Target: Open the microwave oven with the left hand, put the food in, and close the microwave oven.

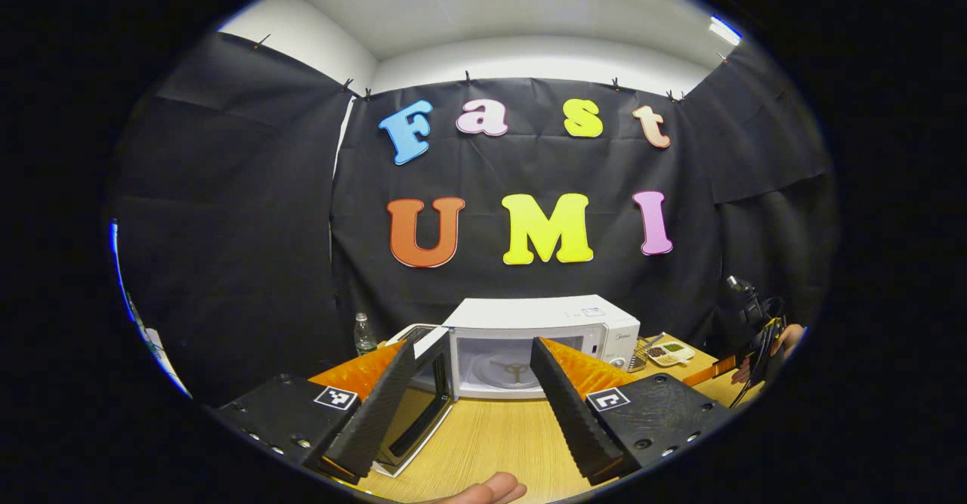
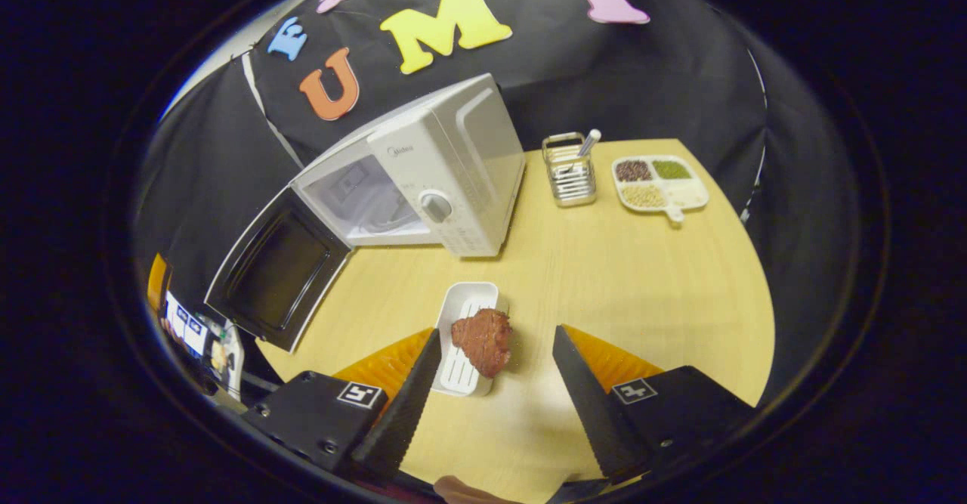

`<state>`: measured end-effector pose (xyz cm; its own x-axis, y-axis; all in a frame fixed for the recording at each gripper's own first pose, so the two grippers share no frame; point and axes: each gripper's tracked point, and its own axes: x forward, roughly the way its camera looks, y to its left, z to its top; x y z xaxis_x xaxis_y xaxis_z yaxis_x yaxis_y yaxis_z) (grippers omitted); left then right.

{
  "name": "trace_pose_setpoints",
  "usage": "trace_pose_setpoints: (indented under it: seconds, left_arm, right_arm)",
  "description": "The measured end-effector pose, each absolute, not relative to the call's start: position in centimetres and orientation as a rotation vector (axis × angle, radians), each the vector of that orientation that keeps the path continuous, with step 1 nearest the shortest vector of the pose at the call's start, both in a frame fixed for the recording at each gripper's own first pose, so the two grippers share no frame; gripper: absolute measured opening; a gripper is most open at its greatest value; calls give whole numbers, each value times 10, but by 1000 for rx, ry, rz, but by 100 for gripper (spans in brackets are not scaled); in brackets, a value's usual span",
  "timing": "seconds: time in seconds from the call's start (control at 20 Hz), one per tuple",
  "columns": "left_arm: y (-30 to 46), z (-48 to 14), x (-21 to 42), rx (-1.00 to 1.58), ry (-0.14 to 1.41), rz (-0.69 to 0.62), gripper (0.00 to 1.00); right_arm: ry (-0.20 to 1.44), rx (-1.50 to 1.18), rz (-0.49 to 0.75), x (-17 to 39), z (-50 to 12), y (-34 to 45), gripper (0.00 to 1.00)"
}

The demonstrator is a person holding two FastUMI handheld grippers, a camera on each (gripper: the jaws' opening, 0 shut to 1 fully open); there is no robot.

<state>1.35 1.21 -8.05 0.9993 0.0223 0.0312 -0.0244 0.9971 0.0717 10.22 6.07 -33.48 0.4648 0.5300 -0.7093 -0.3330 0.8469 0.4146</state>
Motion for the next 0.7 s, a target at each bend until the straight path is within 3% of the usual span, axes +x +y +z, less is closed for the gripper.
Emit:
trace_pose_setpoints:
  seconds: [0.1,0.15,0.2,0.25,0.3,0.35,0.45,0.5,0.55,0.6,0.7]
  left_arm:
    - [8,-80,16,74,-28,22,94]
    - [6,-78,16,65,-32,15,94]
    - [4,-78,16,50,-32,4,94]
    - [3,-78,17,29,-25,-3,94]
    - [3,-79,17,3,-21,-7,94]
    - [0,-79,17,-20,-17,-18,94]
    - [-4,-80,17,-44,-10,-35,93]
    - [-3,-79,16,-40,-14,-39,93]
    - [-3,-78,14,-28,-19,-43,93]
    - [-2,-78,12,-13,-24,-46,93]
    - [2,-77,10,8,-42,-33,93]
  right_arm:
    - [1004,267,556,107,-353,62,81]
    - [1026,293,557,111,-363,62,93]
    - [1043,322,571,114,-370,65,92]
    - [1071,357,588,111,-376,70,77]
    - [1093,411,626,108,-380,79,70]
    - [1120,467,643,104,-383,84,78]
    - [1140,556,637,101,-379,85,12]
    - [1111,535,635,103,-376,80,13]
    - [1088,510,624,100,-370,76,4]
    - [1061,490,613,99,-362,73,13]
    - [995,431,594,95,-345,72,13]
